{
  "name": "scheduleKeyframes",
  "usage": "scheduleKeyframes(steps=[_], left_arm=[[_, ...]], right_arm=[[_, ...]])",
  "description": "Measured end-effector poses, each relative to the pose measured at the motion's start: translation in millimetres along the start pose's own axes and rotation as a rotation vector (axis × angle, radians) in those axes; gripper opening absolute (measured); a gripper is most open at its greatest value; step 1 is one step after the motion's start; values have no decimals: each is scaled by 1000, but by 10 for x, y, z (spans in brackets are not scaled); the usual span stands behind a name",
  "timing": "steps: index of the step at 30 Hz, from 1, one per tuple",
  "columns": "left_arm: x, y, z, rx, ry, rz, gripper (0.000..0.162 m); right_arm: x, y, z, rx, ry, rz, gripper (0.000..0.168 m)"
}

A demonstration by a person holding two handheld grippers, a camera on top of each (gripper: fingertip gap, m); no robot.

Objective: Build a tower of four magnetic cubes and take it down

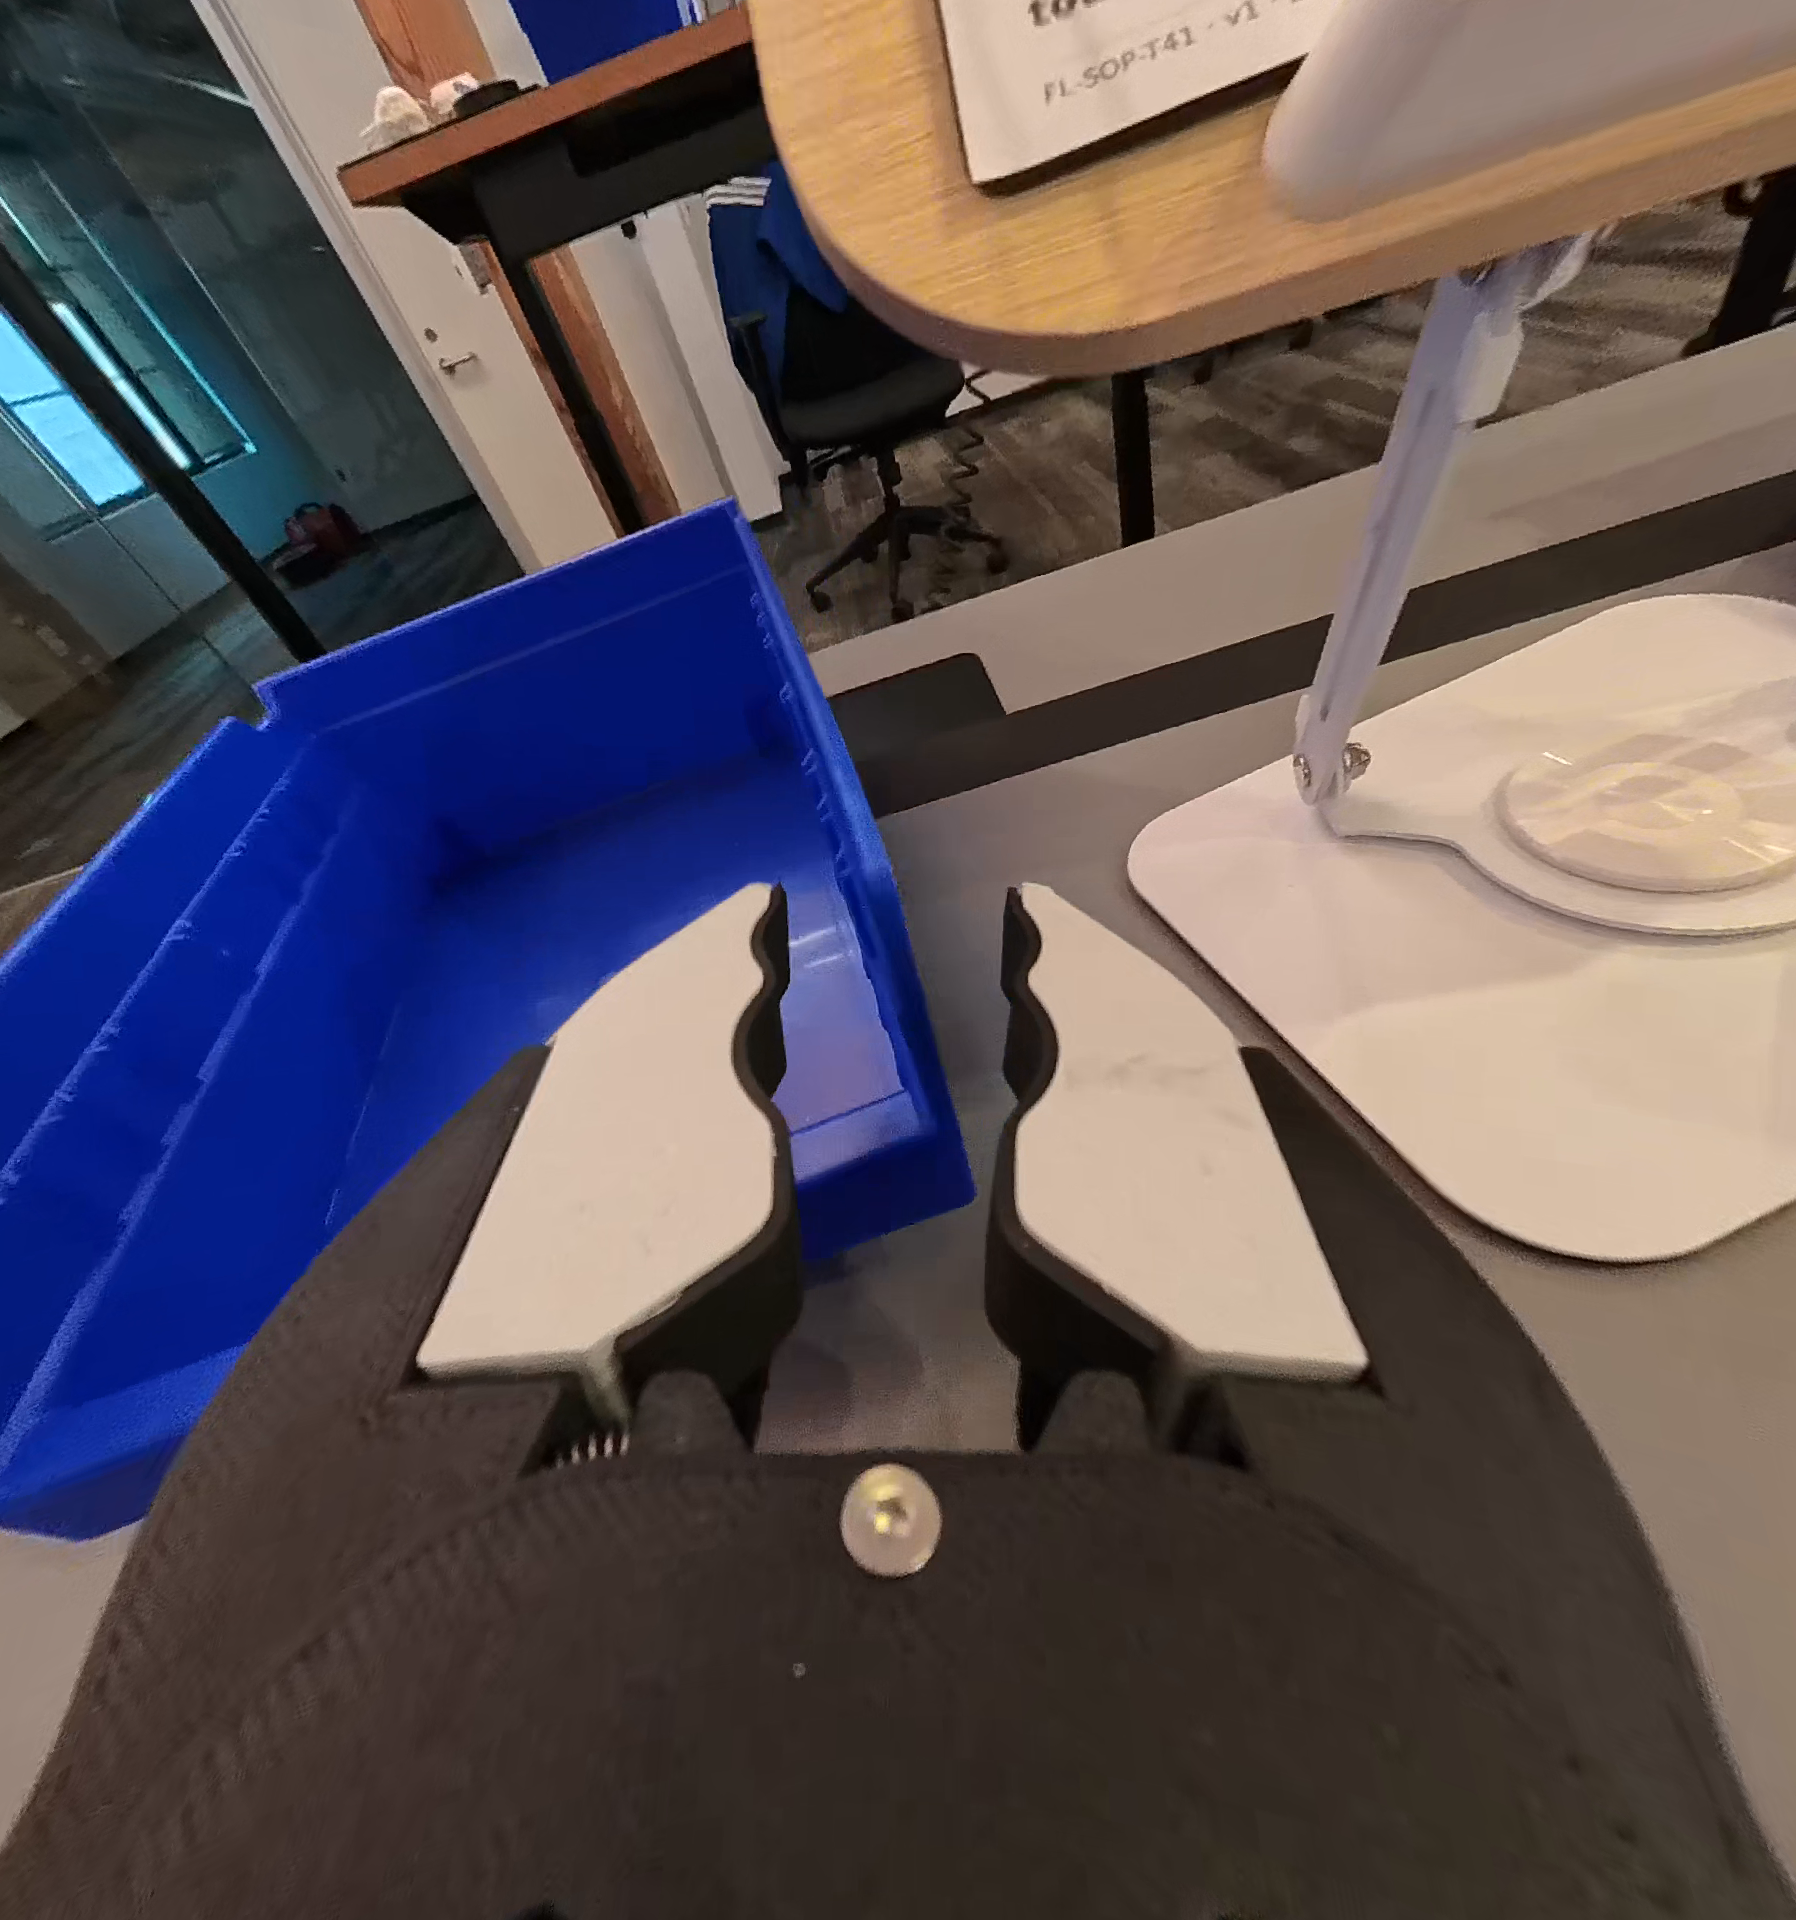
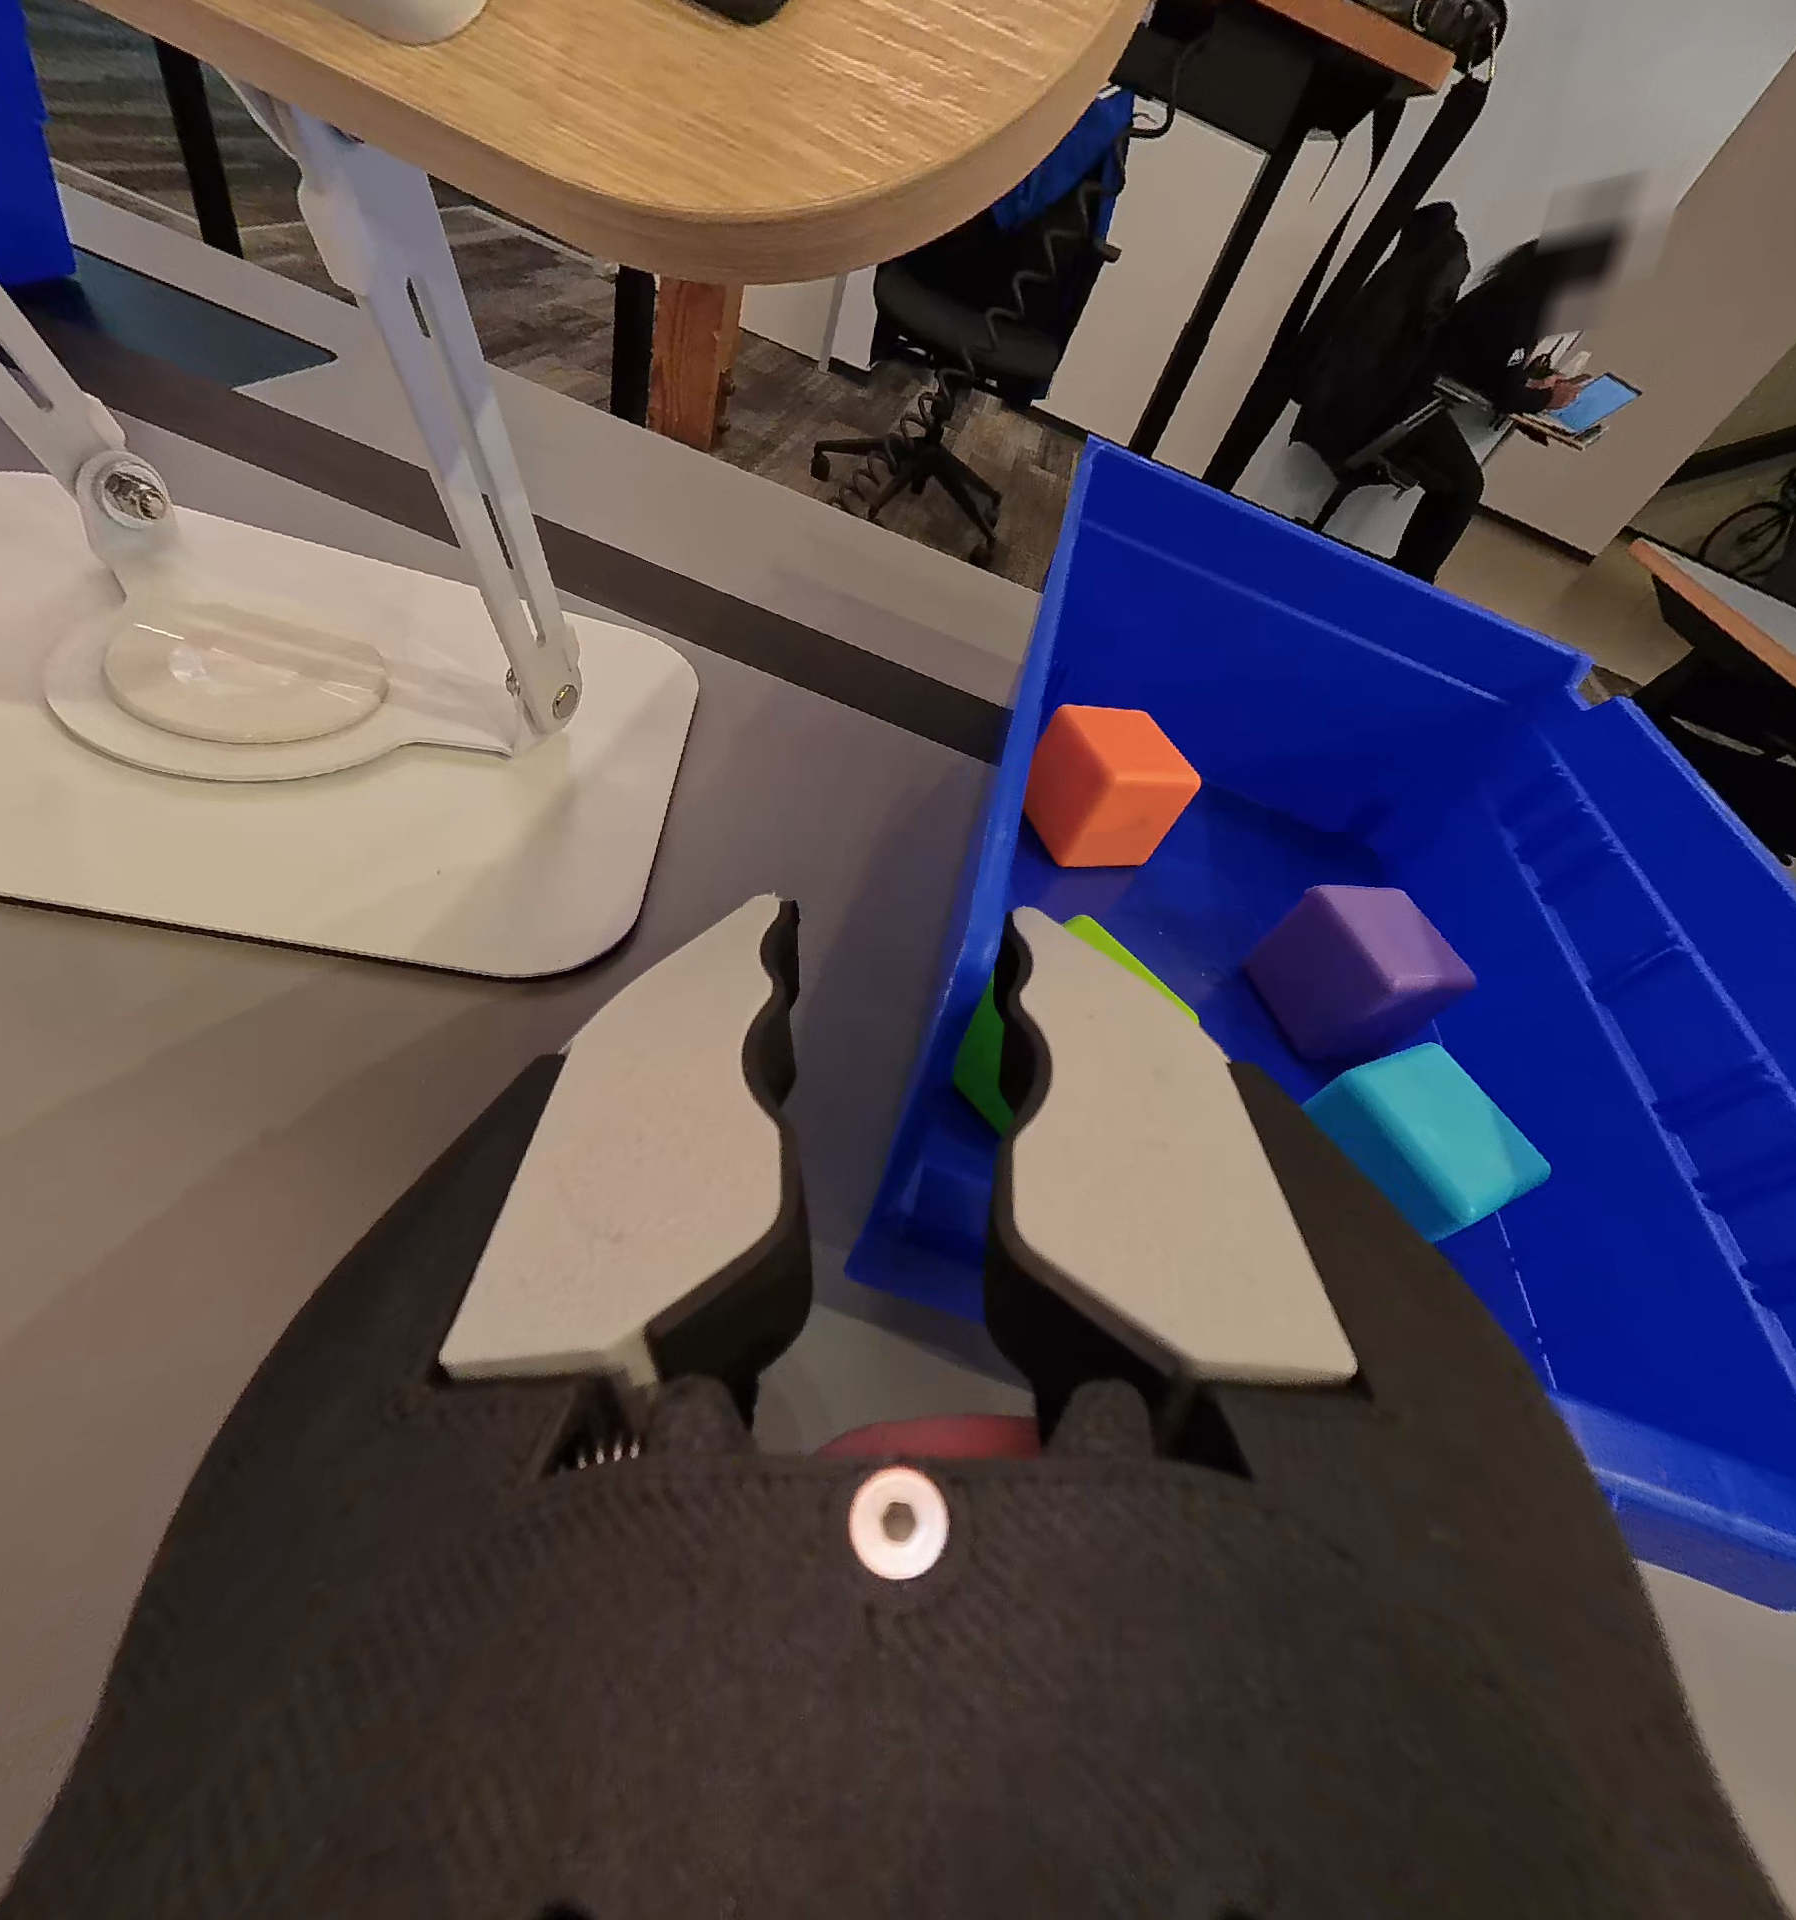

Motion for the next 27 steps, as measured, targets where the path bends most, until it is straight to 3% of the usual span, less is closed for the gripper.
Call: scheduleKeyframes(steps=[4, 7, 16, 27], left_arm=[[-1, -7, 138, -33, -43, 16, 28], [-10, 5, 199, -56, -50, 17, 9], [-134, 27, 187, -61, -68, -49, 4], [-298, 152, -113, -58, -19, -95, 2]], right_arm=[[5, -3, 1, 2, 2, 3, 36], [4, -3, 4, 2, 3, 2, 36], [17, -7, -2, 7, -3, 17, 34], [90, -11, -46, 16, -15, 48, 40]])
Point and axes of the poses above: each gripper's, where its closed fingertips meet, z out along the fingers, y out of its underside, x = y × z across the jaws, the point moved 3 cm from there along -z, back along the fingers, and after that the axes turned 3 degrees about -x, right-handed, at the moved point
